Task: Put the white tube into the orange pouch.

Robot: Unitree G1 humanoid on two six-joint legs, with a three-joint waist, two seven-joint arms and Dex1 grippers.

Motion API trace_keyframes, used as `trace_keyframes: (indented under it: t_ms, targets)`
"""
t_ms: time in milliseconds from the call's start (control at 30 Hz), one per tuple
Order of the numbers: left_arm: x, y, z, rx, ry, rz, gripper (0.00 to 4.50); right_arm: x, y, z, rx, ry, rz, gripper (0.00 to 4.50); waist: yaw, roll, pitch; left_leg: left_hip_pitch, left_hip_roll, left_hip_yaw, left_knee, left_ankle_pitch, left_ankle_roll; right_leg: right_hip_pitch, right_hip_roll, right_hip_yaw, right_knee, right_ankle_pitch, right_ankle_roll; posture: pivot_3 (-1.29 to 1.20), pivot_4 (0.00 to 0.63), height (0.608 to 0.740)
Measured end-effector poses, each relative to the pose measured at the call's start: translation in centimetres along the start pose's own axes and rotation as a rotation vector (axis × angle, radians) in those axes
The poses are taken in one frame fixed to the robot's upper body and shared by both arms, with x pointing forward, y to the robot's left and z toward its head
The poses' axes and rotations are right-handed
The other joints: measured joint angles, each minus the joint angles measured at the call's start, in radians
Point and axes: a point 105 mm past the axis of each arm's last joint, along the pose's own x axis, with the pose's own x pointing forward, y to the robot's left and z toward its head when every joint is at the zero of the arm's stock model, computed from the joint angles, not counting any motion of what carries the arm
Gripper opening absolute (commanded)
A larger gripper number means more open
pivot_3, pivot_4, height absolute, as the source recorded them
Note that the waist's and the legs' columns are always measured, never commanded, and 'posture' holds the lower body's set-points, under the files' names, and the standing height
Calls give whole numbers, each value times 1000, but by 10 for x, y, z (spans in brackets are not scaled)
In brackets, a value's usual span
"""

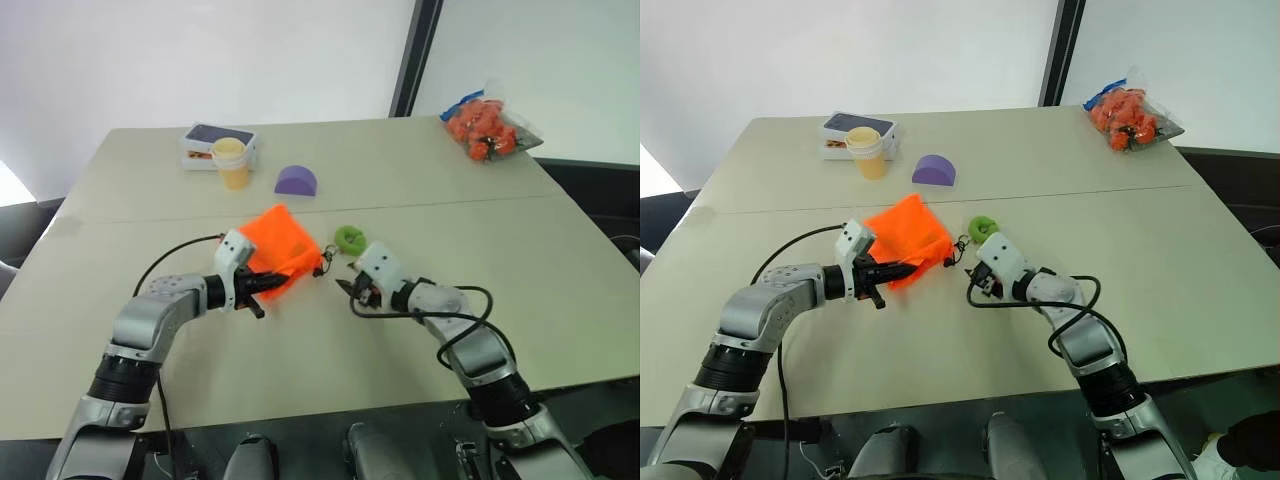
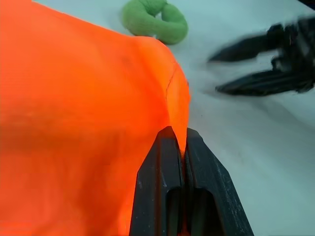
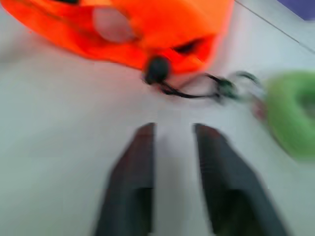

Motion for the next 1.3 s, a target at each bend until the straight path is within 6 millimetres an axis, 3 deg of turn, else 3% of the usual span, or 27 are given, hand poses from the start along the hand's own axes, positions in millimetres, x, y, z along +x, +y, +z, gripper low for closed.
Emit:
trace_keyframes:
  t_ms: [100, 200, 500, 533, 567, 700, 867, 967, 1200, 1300]
  targets:
    - [-1, -4, -3, -8, 8, -28, 1238, 7, -14, 2, -39, 5, -48, 2784, 1, 0, 0, 0, 0, 0, 0, 0, 0, 0, 0, 0, 0, 0, 0, 0, 150, 723]
    - [-4, -3, -3, 16, 14, -15, 2738, 16, -27, -6, -44, 33, -99, 2784, 4, 0, 0, -1, -1, 1, 1, 0, 0, 1, -1, 0, -2, 0, 0, 0, 150, 723]
    - [-8, 1, 3, 65, -40, 35, 2738, 39, -47, -11, -115, 77, -152, 2784, 3, 0, 0, -1, 0, 1, 0, 0, 0, 1, -1, 0, -2, 0, 0, 0, 150, 723]
    - [-8, 1, 4, 71, -45, 38, 2771, 39, -49, -14, -123, 90, -154, 2276, 3, 0, 0, -2, 0, 1, 0, 0, 0, 1, -1, 0, -2, 0, 0, 0, 150, 723]
    - [-9, 2, 5, 77, -51, 43, 2771, 39, -49, -14, -136, 92, -153, 2077, 3, 0, 0, -1, 0, 1, 0, 0, 0, 1, -1, 0, -2, 0, 0, 0, 150, 723]
    - [-10, 1, 9, 104, -73, 59, 2771, 37, -52, -18, -195, 116, -153, 51, 3, 0, 0, -1, 0, 1, 1, 0, 0, 1, -1, 0, -2, 0, 0, 0, 150, 723]
    - [-10, 2, 10, 118, -87, 78, 2771, 23, -54, -22, -219, 118, -173, 51, 6, 0, 0, -2, 0, 0, 1, 0, 0, 1, -1, 0, -1, 0, 0, 0, 150, 723]
    - [-7, 5, 14, 139, -114, 102, 2771, 2, -62, -20, -218, 103, -237, 51, 6, 1, 1, -2, -1, 1, 1, 0, 0, 1, -2, 0, -2, 0, 0, 0, 150, 723]
    - [0, 16, 29, 177, -171, 124, 2771, -41, -79, 41, -31, -149, -343, 51, 3, 1, 1, 0, 0, 0, 1, 0, 0, 1, -1, 0, 0, 0, 0, 0, 150, 723]
    - [2, 16, 30, 184, -171, 91, 3595, -47, -73, 49, 17, -183, -313, 0, 4, 1, 1, -1, -1, 0, 1, 0, 0, 1, -1, 0, -1, 0, 0, 0, 150, 723]
